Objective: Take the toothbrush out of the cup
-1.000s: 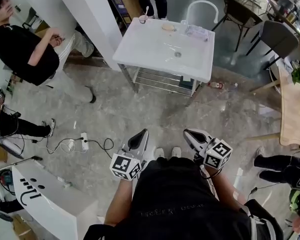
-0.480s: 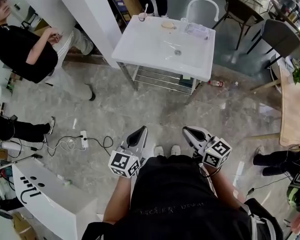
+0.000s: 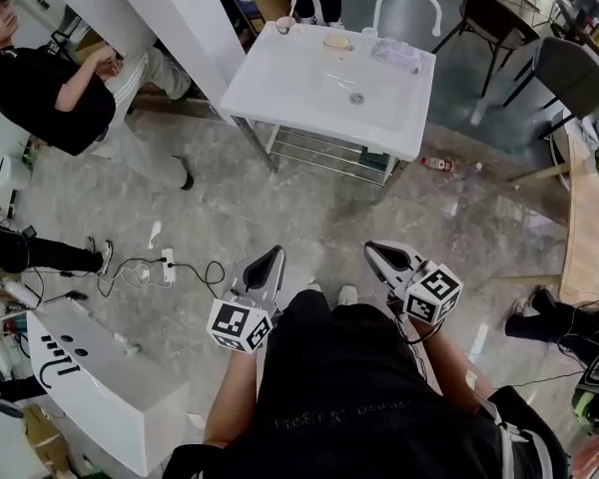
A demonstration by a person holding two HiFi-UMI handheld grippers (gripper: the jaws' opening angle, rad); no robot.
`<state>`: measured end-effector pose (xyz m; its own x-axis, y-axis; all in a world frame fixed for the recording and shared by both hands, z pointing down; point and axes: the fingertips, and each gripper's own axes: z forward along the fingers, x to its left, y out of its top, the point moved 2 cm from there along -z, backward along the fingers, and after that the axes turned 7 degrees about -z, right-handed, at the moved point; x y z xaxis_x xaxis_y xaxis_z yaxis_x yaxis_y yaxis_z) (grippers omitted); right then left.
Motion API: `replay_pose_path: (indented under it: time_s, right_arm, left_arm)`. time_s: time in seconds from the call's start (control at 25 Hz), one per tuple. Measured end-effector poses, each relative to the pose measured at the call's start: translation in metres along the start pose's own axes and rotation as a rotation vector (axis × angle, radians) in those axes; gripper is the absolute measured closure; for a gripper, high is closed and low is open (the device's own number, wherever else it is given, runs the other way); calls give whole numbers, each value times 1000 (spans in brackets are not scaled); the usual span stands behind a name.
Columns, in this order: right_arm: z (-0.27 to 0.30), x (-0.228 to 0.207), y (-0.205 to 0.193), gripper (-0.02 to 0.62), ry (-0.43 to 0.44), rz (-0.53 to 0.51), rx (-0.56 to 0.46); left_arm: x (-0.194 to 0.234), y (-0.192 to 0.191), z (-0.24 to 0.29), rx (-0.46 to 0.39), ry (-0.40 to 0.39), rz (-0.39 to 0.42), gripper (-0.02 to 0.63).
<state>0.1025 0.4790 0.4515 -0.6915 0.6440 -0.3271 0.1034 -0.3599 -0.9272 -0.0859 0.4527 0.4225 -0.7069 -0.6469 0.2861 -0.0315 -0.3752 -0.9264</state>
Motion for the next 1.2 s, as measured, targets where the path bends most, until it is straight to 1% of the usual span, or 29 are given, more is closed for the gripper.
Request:
replay_pose_path:
  time_s: [0.2,0.56,0.92,1.0,1.2]
  right_arm:
    - [-3,-11,0,580,21,6,10]
    - [-6,-26,2,581,24,10,6]
    - [7,-33,5,581,20,-5,14]
    - [13,-35,6,580,16,-6,14]
    - [32,-45,12,580,-9,-14,18]
  left_arm:
    - [-6,-9,2,12,30,-22,600]
    - [-14,7,14,-9,34,20,600]
    - [-2,11,31,-39,17,17,600]
    - [4,12,35,-38,16,22,600]
    - [27,17,50,-42,0,0,600]
